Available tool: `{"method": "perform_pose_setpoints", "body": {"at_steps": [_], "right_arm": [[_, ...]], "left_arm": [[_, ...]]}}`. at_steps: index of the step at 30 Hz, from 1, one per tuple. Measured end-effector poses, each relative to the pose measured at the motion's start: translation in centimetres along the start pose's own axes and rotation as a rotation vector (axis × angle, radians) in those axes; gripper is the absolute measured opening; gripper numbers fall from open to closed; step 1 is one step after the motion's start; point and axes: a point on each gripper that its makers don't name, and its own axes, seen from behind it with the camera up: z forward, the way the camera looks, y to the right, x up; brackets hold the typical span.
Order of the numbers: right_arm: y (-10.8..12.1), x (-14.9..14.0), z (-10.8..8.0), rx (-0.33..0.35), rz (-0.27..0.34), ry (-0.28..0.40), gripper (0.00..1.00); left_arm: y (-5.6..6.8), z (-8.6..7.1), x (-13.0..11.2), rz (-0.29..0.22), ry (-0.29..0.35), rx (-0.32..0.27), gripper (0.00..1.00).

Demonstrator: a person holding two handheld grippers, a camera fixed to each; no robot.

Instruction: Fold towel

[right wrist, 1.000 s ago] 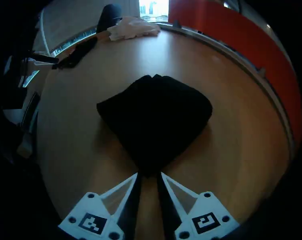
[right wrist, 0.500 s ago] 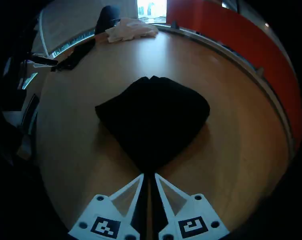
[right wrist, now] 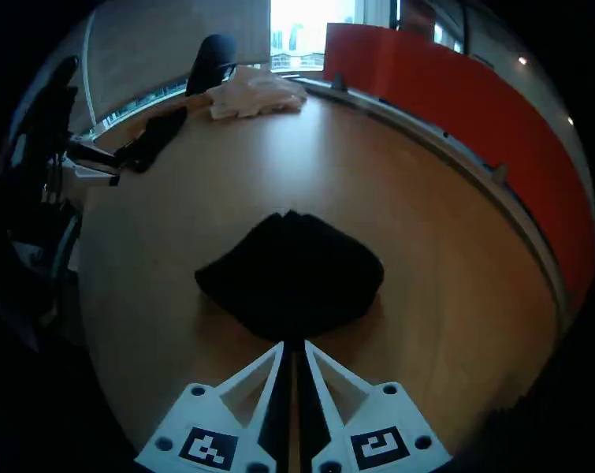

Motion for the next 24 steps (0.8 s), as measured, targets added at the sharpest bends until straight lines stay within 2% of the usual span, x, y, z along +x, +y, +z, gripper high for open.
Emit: {"method": "perform_pose_setpoints", "body": {"at_steps": [16,24], "right_arm": [[2.4,12.9,-3.4,-0.05,-0.079,0.191,0.03],[3.5,15.7,-5.1,-0.08,-0.086,0.242,0.03]], "left_arm": [[0.4,-0.2,1.5,0.018,0.028,-0.024,0.96],[0.7,-0.3,2.1,0.025,0.04,-0.034,0.97]]}}
